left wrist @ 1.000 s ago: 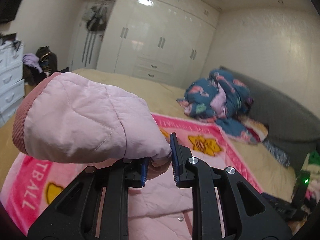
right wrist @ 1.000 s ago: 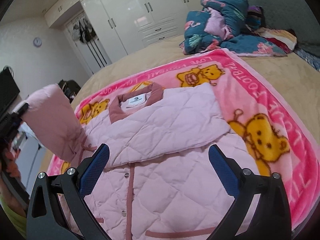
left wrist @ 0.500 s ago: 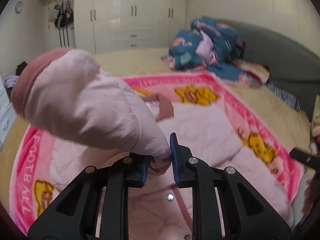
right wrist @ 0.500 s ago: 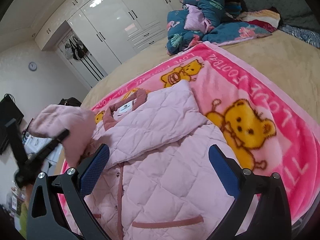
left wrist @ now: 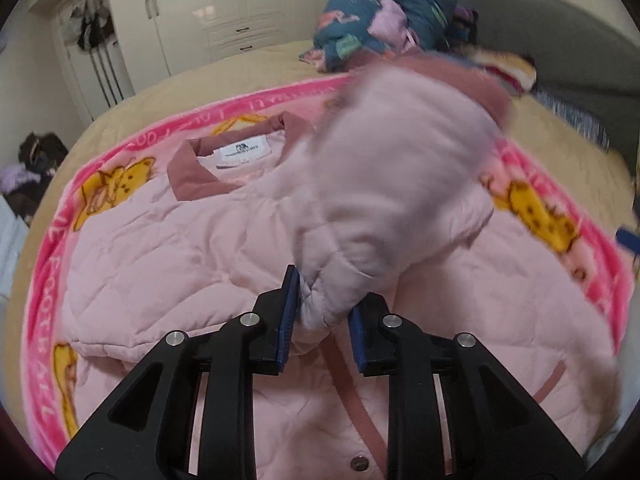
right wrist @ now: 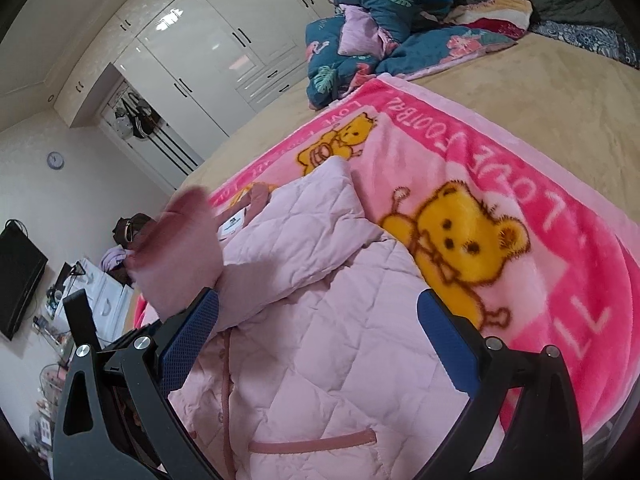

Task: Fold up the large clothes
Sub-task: 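Carry the sleeve across the jacket front and open the left tool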

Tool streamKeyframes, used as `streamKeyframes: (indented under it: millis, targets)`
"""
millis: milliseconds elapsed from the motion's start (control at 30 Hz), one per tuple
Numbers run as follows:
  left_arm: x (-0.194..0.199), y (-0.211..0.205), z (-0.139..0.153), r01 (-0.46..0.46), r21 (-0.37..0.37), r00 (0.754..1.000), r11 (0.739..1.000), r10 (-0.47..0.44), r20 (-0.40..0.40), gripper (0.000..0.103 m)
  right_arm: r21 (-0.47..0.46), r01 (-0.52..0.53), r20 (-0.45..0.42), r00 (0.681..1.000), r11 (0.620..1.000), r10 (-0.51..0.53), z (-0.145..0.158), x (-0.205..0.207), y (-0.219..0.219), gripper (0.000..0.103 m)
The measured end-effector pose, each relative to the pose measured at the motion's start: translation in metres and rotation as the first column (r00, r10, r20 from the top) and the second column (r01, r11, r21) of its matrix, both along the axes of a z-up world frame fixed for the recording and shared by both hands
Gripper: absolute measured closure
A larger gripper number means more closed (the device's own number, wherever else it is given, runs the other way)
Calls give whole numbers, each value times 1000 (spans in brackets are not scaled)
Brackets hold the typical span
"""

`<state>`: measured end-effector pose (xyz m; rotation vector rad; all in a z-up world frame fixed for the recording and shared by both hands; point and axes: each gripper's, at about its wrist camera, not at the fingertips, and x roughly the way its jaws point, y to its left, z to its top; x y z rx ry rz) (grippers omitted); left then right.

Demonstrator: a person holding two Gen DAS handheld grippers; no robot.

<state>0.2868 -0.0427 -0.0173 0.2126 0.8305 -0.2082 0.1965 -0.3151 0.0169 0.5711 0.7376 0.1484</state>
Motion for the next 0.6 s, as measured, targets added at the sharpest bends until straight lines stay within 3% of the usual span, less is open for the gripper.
streamKeyframes:
  millis: [167,200,267,300,333,400,600]
  targets:
    - [-6,-13,-19,45,95,999,994,-43,-27,84,10,-5,-20,1000,1000,5,-6,3,3,4]
    - [-8,-13,-21,53,101,998,993,-49,-40,80,11,-8,-23,1000,1000,8,-8,4,4,4]
    - [-12,-11,-22,69,78,996,995,-65,-62,56,13,-15,-30,999,1000,16,-11,6,7,4]
    - [-15,-10,-21,86,51,994,995,-82,-71,33,14,-17,-34,999,1000,17,-12,7,8,4]
    - [-18,-10,-22,92,49,993,995,-89,-73,25,16,-19,-38,999,1000,19,-13,9,8,4]
    - [-26,-10,-21,99,65,993,993,-95,-69,25,26,-30,-46,998,999,31,-17,13,13,4]
    - [-41,22,-4,59,-14,996,998,-59,-72,12,26,-80,-74,994,996,82,-25,25,36,4]
